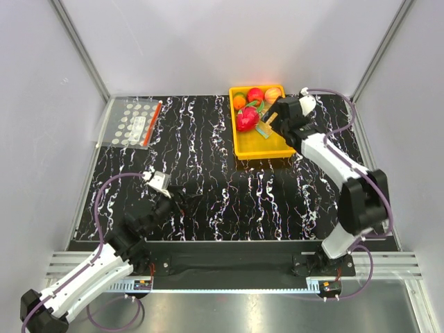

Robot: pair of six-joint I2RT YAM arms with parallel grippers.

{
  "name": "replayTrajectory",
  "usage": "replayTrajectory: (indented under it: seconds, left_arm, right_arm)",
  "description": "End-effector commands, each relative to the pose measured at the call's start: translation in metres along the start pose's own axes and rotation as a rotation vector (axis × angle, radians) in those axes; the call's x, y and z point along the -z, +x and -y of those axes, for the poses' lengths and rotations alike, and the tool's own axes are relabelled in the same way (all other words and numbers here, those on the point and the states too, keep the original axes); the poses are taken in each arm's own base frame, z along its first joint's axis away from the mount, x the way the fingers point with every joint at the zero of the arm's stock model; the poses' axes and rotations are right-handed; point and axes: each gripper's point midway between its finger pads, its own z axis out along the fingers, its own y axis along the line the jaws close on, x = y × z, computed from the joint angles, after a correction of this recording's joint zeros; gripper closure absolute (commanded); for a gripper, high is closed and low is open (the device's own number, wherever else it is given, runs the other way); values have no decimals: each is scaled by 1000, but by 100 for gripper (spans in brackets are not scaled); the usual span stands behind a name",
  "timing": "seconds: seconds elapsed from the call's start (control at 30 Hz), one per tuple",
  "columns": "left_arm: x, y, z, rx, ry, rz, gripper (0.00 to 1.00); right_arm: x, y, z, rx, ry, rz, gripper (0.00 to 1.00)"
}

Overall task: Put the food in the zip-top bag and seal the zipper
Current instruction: Pick up the zipper food storage bag from the bin.

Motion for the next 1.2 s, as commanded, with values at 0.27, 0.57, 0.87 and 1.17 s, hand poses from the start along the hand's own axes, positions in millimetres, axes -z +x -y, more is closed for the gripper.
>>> replayTrajectory:
  seconds: [0.27, 0.57, 0.87, 1.17]
  left_arm:
    - [-5, -13, 5, -24, 30, 66, 1]
    - [-5, -9, 6, -23, 40, 57, 1]
    - [-5, -9, 6, -27, 37, 54, 1]
    - [-5, -9, 5, -28, 36, 56, 1]
  right_arm:
    - [-114, -14, 13, -516, 128, 96, 15]
    - [-163, 7, 33, -510, 220, 96, 16]
    - [-193, 10, 43, -544, 332, 90, 13]
    - [-173, 15, 52, -536, 340, 69, 10]
